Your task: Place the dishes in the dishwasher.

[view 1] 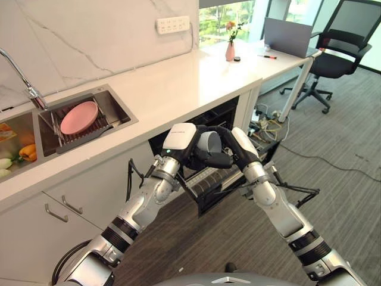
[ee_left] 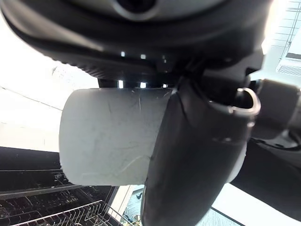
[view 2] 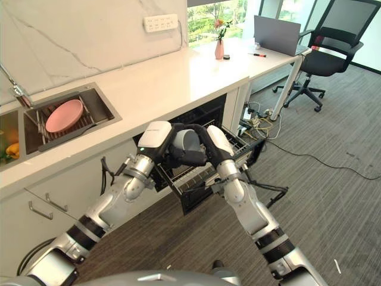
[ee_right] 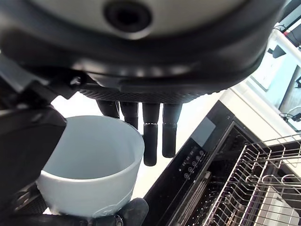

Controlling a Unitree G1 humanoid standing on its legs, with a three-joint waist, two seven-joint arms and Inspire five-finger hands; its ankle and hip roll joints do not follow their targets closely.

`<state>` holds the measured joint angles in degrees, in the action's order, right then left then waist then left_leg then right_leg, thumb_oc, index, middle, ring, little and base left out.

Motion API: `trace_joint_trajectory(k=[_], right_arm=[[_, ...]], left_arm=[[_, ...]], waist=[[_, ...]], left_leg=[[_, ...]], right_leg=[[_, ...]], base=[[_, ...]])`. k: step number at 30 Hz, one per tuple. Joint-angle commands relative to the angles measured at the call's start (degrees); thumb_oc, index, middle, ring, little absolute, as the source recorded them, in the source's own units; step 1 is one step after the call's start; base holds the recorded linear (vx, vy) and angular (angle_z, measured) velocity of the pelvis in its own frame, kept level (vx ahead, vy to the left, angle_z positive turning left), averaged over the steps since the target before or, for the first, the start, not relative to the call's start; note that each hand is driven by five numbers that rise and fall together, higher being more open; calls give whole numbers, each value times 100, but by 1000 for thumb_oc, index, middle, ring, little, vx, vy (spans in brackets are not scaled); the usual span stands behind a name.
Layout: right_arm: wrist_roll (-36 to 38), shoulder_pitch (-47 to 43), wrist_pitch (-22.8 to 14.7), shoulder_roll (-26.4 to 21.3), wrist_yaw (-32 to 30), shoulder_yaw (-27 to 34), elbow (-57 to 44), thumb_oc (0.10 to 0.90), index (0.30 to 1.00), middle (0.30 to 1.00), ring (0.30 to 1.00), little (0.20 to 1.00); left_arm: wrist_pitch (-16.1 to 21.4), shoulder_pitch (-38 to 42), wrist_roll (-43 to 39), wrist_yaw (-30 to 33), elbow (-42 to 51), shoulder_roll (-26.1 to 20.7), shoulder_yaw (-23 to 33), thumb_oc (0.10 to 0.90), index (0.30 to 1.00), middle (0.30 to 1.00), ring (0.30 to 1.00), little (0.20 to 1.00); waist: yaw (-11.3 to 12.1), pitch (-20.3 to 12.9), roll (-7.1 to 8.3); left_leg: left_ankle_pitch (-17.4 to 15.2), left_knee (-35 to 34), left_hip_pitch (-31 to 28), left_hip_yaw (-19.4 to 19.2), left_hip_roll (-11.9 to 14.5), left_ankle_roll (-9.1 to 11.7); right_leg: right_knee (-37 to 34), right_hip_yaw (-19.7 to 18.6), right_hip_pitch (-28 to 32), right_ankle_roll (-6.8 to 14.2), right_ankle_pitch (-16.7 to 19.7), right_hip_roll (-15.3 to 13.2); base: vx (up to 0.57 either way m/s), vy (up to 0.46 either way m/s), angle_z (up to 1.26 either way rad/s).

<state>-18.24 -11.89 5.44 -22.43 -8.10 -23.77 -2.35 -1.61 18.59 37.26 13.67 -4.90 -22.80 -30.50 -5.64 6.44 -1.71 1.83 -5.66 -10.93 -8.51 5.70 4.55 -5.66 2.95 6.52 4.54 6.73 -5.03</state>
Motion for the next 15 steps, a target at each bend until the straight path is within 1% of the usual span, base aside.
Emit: trace_joint_trajectory(k=[1,5,6,7,15], right_arm=[[-37,-1034,-464,426,-339,336,-306,400,300,300,300,300],[56,-924,-540,433,-566,457,-438,400,300,300,300,300],[56,-924,-540,433,-566,456,-438,400,300,300,300,300],[125,-857,-564,430,-687,520,-474,400,300,300,300,300],[432,-550,-619,433,-1107,787,-536,400,300,300,300,300]], left_arm=[[552,983,260,452,220,267,-339,400,300,300,300,300],[449,810,255,522,149,232,-252,400,300,300,300,300],[449,809,255,522,150,232,-252,511,467,467,467,467],[386,673,202,573,129,233,-177,800,900,900,900,900],[258,145,-92,833,269,190,249,800,900,900,900,900]], waist=[[130,-202,93],[149,-191,98],[149,-191,99],[162,-191,102],[228,-186,124]], left_leg=[[-344,66,2,-83,-178,-1],[-344,66,10,-68,-180,-5],[-344,66,9,-68,-180,-5],[-348,66,10,-64,-180,-1],[-345,66,6,-48,-163,15]], right_leg=[[363,-84,49,359,-681,-215],[358,-48,61,360,-690,-212],[358,-48,62,360,-690,-212],[341,-37,66,360,-686,-217],[270,4,120,365,-669,-212]], base=[[0,0,0],[0,0,0],[0,0,0],[0,0,0],[0,0,0]])
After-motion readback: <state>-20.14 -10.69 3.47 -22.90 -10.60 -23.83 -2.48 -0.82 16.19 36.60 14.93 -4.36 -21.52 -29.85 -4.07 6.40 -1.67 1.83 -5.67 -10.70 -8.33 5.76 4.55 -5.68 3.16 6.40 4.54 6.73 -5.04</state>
